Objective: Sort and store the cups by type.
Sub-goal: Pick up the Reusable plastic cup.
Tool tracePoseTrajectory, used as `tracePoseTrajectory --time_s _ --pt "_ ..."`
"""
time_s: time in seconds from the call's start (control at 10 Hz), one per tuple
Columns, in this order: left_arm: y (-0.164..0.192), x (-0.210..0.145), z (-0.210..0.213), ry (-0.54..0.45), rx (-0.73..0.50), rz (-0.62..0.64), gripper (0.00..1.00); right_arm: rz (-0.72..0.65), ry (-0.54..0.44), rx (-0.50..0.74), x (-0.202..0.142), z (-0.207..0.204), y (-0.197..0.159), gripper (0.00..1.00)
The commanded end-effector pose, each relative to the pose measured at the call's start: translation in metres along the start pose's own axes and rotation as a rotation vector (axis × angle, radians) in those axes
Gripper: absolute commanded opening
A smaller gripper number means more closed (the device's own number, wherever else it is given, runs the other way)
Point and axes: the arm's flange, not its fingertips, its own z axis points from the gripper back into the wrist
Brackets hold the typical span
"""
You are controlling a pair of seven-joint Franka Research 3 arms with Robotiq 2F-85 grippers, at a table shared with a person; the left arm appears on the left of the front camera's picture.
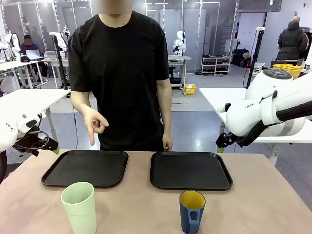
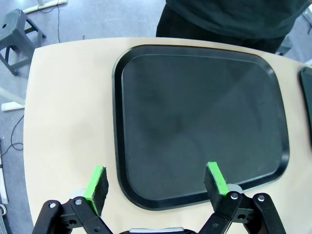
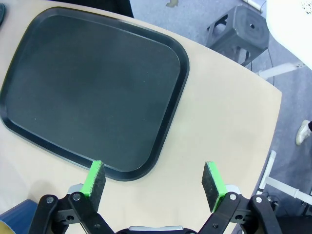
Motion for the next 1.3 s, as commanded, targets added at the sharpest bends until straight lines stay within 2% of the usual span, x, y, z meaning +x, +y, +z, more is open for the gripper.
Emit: tracePoseTrajectory --time_s 0.0,0.5,0.6,0.7,0.8,1.0,1.2 --pt "0.001 0.001 0.001 -0.002 0.002 0.0 1.0 0.011 0.0 0.002 -0.001 -0.001 -0.003 1.0" --pt "0.0 0.0 0.0 0.0 0.0 0.0 1.0 0.011 0.0 0.002 -0.001 -0.001 -0.003 1.0" --pt "0.007 0.004 -0.002 0.028 -0.073 -0.043 1.0 0.011 0.0 0.002 -0.001 -0.001 -0.003 1.0" --pt "0.018 0.001 0.002 0.095 -0.002 -0.178 1.0 0.011 0.0 0.002 -0.001 -0.001 -0.003 1.0" --pt "0.024 -0.009 0.01 0.118 0.034 -0.266 1.0 0.011 0.0 0.002 -0.001 -0.001 -0.003 1.0" --pt "0.027 -0.036 0.04 0.155 0.049 -0.509 1.0 0.011 0.0 0.002 -0.001 -0.001 -0.003 1.0" --pt "0.018 -0.061 0.071 0.169 0.015 -0.844 1.0 0.011 0.0 0.002 -0.001 -0.001 -0.003 1.0"
